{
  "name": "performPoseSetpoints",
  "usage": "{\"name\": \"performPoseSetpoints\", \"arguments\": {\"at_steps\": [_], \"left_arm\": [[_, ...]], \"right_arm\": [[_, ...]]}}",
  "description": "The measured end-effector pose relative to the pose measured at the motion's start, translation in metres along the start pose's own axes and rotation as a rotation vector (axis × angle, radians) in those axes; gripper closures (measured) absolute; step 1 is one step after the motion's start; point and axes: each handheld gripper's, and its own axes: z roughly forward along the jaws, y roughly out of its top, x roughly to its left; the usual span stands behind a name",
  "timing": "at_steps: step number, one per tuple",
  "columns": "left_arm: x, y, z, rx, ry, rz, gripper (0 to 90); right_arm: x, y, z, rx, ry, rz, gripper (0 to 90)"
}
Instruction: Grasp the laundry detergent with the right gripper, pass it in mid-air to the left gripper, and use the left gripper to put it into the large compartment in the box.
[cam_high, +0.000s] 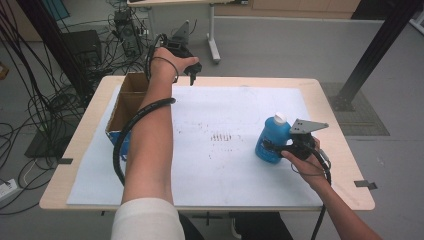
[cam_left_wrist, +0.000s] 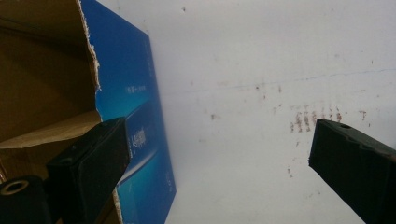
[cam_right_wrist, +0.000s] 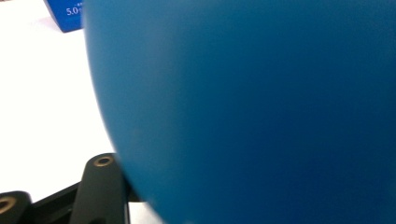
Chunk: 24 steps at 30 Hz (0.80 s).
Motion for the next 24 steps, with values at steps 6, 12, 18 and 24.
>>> {"name": "performPoseSetpoints", "arguments": {"at_steps": [6,12,18,24], "left_arm": [[0.0007,-0.0007,0.0005,0.001,0.003,-0.003,5.8],[0.0008,-0.0011,0.0003,0.002,0.006,-0.001,5.8],[0.0000,-0.0010,-0.0013,-0.002,0.005,-0.002,5.8],[-0.0002,-0.0011,-0.0010,-0.002,0.007,0.000,5.8]], "right_arm": [[-0.0006,-0.0014,-0.0001,-0.006,0.010,0.013,41.5],[-0.0010,-0.0017,-0.0001,-0.009,0.014,0.015,42.2],[-0.0013,-0.0020,-0.0001,-0.012,0.015,0.019,42.5],[-0.0012,-0.0020,-0.0001,-0.012,0.014,0.015,42.7]]}}
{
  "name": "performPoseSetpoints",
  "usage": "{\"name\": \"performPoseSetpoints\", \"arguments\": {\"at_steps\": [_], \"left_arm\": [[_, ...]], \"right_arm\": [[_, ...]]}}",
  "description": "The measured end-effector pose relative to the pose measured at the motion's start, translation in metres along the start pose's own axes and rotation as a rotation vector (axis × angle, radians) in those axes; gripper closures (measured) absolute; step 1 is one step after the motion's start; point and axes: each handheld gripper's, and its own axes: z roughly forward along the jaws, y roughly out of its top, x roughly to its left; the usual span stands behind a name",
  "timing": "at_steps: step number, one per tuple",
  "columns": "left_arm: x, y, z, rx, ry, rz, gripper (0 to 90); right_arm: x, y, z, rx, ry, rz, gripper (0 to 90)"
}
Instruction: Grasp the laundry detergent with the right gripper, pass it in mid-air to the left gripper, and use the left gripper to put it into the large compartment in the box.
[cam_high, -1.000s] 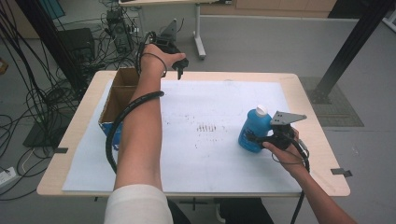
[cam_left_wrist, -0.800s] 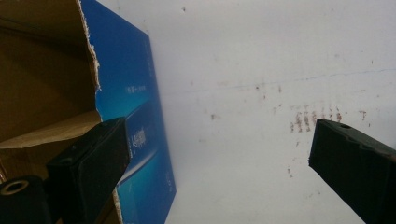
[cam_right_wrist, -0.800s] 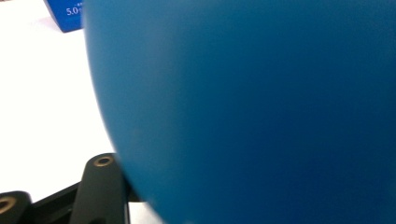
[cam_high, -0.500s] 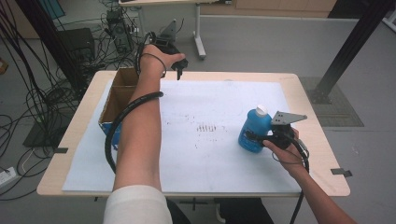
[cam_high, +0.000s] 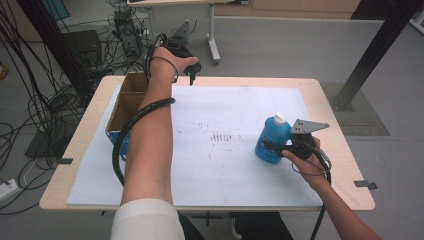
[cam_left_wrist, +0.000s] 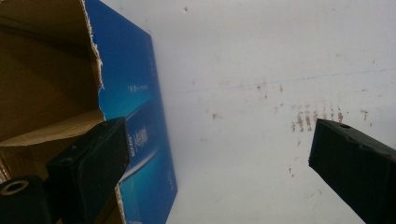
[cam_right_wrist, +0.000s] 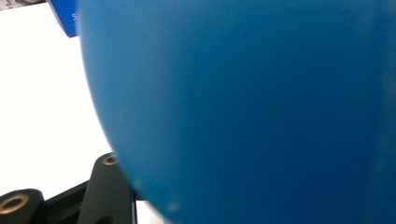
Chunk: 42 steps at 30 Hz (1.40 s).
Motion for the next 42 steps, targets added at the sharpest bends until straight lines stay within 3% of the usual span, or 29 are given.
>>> {"name": "performPoseSetpoints", "arguments": {"at_steps": [42], "left_arm": [[-0.0051,0.0005,-0.0030,0.001,0.017,0.015,5.8]], "right_arm": [[-0.0002,0.0000,-0.0001,-0.001,0.003,-0.005,44.5]]}}
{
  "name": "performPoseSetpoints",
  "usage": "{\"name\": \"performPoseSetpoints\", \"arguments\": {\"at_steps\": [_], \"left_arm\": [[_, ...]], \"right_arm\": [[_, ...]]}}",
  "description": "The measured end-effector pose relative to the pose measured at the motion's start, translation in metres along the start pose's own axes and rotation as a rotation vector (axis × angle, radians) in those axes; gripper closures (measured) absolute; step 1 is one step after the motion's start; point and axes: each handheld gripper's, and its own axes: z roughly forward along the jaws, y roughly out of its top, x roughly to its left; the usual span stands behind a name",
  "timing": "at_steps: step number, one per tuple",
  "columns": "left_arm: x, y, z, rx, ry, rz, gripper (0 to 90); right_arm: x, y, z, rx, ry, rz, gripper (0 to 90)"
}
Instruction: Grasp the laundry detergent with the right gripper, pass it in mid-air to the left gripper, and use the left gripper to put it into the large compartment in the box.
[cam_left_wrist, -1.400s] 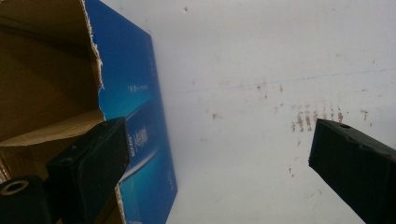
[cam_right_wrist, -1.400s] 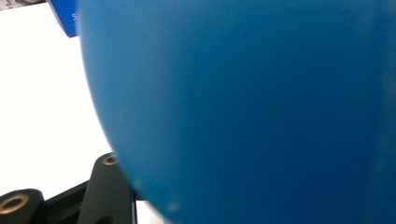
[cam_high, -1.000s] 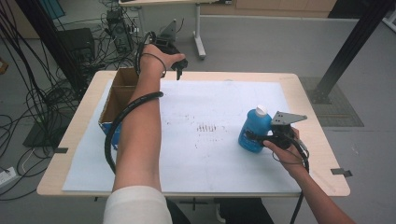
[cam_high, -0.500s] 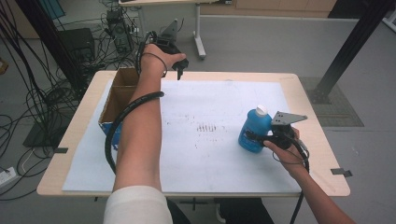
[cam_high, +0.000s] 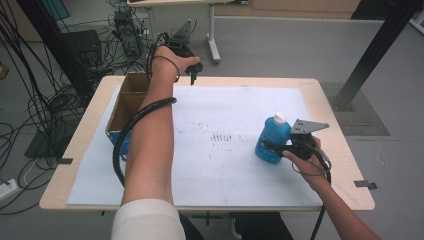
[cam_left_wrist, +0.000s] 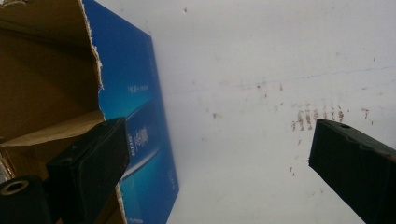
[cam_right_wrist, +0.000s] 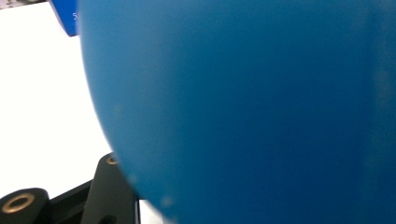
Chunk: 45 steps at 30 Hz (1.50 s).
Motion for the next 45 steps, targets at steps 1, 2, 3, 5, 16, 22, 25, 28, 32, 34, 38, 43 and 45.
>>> {"name": "performPoseSetpoints", "arguments": {"at_steps": [1,2,3,5,16,22,25,28,32,34,38,43,45], "left_arm": [[-0.0001,0.0000,0.0000,-0.001,0.000,0.000,5.8],[-0.0001,0.0000,0.0000,-0.001,-0.001,0.000,5.8],[-0.0001,0.0000,0.0000,-0.001,-0.001,0.000,5.8],[-0.0001,0.0001,0.0000,-0.001,0.000,0.000,5.8],[0.0018,-0.0001,-0.0014,-0.004,-0.002,-0.002,5.8],[0.0012,0.0001,-0.0008,-0.005,-0.001,-0.003,5.8],[0.0011,0.0000,-0.0005,-0.004,-0.001,-0.003,5.8],[0.0014,-0.0003,-0.0005,-0.005,-0.002,-0.005,5.8],[0.0020,-0.0006,-0.0008,-0.005,-0.001,-0.002,5.8],[0.0019,-0.0008,-0.0011,-0.005,-0.001,0.000,5.8],[0.0020,-0.0009,-0.0029,-0.008,-0.001,0.002,5.8],[0.0017,-0.0009,-0.0046,-0.011,-0.004,0.010,5.9],[0.0015,-0.0010,-0.0046,-0.010,-0.004,0.013,6.0]], "right_arm": [[0.0000,0.0000,0.0000,0.000,0.000,-0.001,44.6],[0.0000,0.0000,0.0000,0.000,0.000,-0.001,44.6],[0.0000,0.0000,0.0000,0.000,0.000,-0.001,44.6],[0.0000,0.0000,0.0000,0.000,0.000,-0.001,44.7],[0.0005,0.0000,-0.0001,0.000,-0.004,0.000,44.8],[0.0007,-0.0002,-0.0003,-0.002,-0.006,0.003,44.9],[0.0007,-0.0004,-0.0003,-0.003,-0.007,0.004,44.9],[0.0007,-0.0003,-0.0003,-0.002,-0.006,0.003,45.0],[0.0005,-0.0003,-0.0003,-0.002,-0.006,0.003,45.1],[0.0005,-0.0002,-0.0003,-0.002,-0.005,0.005,45.2],[0.0007,-0.0003,-0.0004,-0.002,-0.007,0.006,45.3],[0.0007,-0.0003,-0.0005,-0.001,-0.009,0.009,45.2],[0.0011,-0.0002,-0.0003,-0.002,-0.011,0.008,45.2]]}}
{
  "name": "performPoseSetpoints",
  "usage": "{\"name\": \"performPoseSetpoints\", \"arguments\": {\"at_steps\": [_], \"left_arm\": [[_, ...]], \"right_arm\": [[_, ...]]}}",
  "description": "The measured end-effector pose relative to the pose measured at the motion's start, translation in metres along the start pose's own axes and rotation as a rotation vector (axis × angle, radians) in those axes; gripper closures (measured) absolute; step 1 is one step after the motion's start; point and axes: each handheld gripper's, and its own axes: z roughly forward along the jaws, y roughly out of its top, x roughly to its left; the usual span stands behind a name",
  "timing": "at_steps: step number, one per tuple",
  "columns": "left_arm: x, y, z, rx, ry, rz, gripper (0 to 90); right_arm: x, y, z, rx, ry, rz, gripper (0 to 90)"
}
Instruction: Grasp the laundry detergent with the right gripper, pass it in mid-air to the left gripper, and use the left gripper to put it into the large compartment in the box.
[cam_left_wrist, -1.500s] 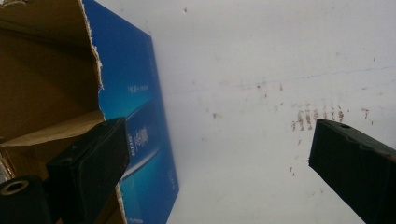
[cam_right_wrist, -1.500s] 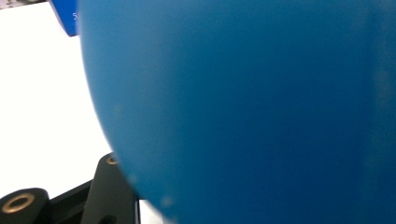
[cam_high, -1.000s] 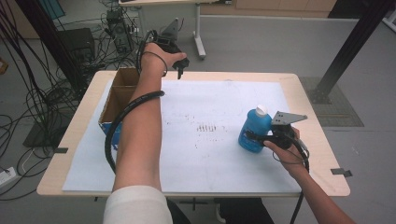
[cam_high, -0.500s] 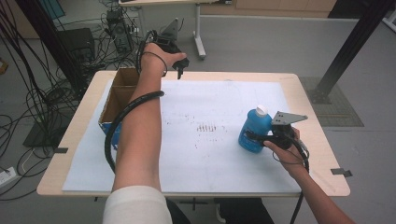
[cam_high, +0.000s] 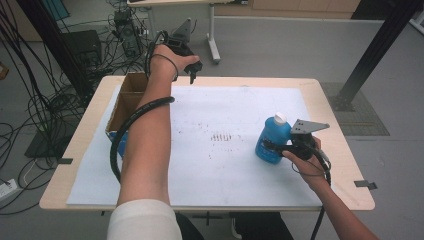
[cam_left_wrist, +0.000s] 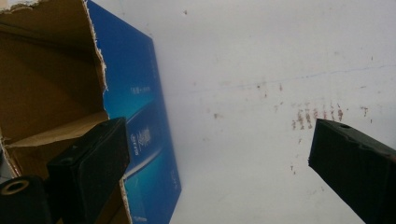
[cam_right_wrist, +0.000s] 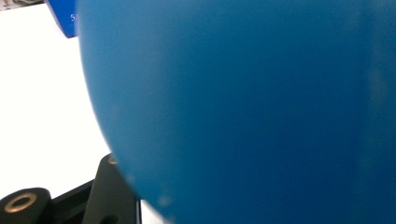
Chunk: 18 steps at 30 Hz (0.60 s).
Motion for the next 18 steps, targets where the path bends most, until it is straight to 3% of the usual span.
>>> {"name": "performPoseSetpoints", "arguments": {"at_steps": [3,5,11,18], "left_arm": [[-0.001,-0.001,0.000,-0.001,-0.004,0.008,5.9],[-0.001,-0.002,-0.003,-0.011,-0.028,0.011,5.3],[-0.002,-0.004,-0.011,-0.022,-0.031,0.041,5.2],[-0.002,-0.011,-0.025,-0.040,-0.036,0.084,5.5]], "right_arm": [[0.000,0.000,0.000,0.000,-0.002,0.005,45.1],[0.000,0.001,0.000,0.004,-0.003,0.008,45.2],[0.000,0.004,-0.001,0.006,-0.005,0.010,45.2],[0.002,0.025,-0.007,0.016,0.018,0.015,45.1]]}}
